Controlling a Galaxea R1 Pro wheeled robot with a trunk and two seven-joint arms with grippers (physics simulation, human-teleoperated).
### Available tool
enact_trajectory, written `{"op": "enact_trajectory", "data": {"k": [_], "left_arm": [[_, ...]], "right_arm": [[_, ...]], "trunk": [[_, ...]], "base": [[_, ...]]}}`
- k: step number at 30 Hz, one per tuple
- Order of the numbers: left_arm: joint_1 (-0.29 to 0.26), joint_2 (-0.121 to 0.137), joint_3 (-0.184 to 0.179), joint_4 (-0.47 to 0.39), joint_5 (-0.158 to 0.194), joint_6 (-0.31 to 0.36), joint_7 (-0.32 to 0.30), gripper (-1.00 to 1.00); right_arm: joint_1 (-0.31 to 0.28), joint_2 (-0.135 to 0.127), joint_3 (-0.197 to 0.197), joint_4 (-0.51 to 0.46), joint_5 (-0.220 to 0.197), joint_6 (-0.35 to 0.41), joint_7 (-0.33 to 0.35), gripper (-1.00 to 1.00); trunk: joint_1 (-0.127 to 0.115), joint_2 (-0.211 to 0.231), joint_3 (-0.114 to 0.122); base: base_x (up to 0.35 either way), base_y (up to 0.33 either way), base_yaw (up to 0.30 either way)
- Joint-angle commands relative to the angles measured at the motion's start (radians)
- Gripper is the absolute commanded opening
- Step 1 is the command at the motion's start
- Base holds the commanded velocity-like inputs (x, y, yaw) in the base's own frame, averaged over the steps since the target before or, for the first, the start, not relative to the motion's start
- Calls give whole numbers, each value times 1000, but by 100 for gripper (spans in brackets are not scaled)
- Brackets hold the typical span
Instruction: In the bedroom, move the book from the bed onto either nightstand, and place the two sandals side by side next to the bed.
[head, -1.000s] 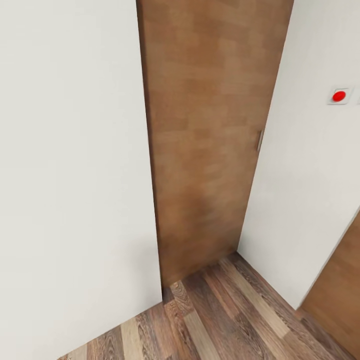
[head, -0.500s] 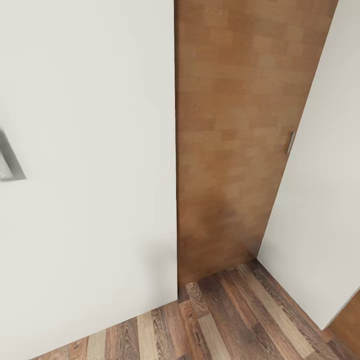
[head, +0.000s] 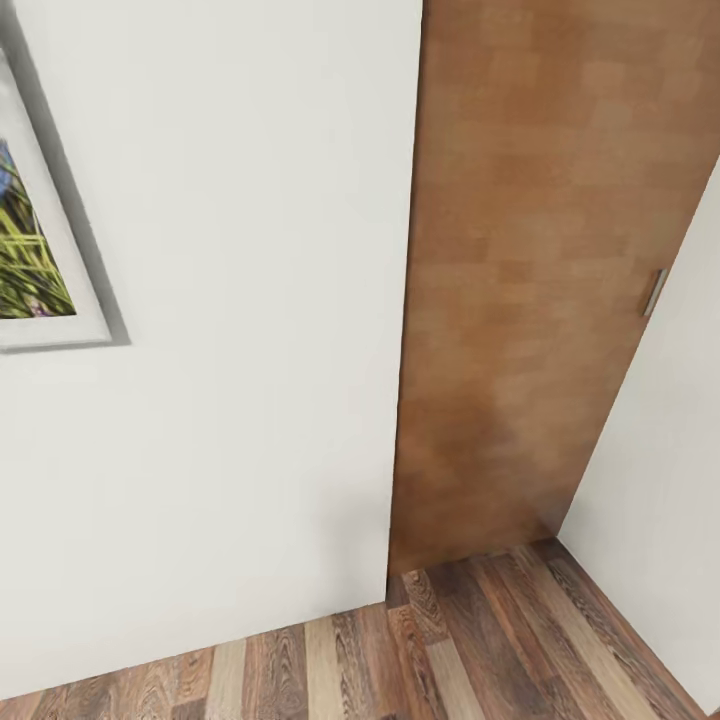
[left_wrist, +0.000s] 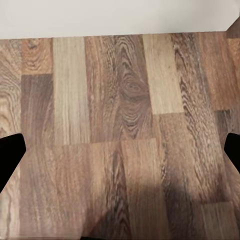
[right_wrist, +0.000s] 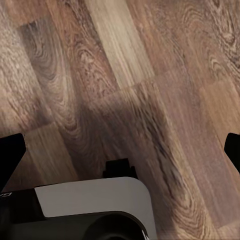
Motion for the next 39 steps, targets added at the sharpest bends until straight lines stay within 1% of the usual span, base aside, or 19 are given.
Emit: {"op": "enact_trajectory", "data": {"k": [1, 8, 11, 39], "left_arm": [[-1, 0, -2, 1, 10, -3, 0, 100], [-1, 0, -2, 1, 10, -3, 0, 100], [-1, 0, -2, 1, 10, -3, 0, 100], [-1, 0, -2, 1, 10, -3, 0, 100]], "right_arm": [[0, 0, -4, 1, 0, -3, 2, 100], [0, 0, -4, 1, 0, -3, 2, 100], [0, 0, -4, 1, 0, -3, 3, 100], [0, 0, -4, 1, 1, -3, 2, 100]], "trunk": [[0, 0, -1], [0, 0, -1], [0, 0, -1], [0, 0, -1]], "base": [[92, 0, 277], [244, 0, 277], [107, 0, 277], [6, 0, 277]]}}
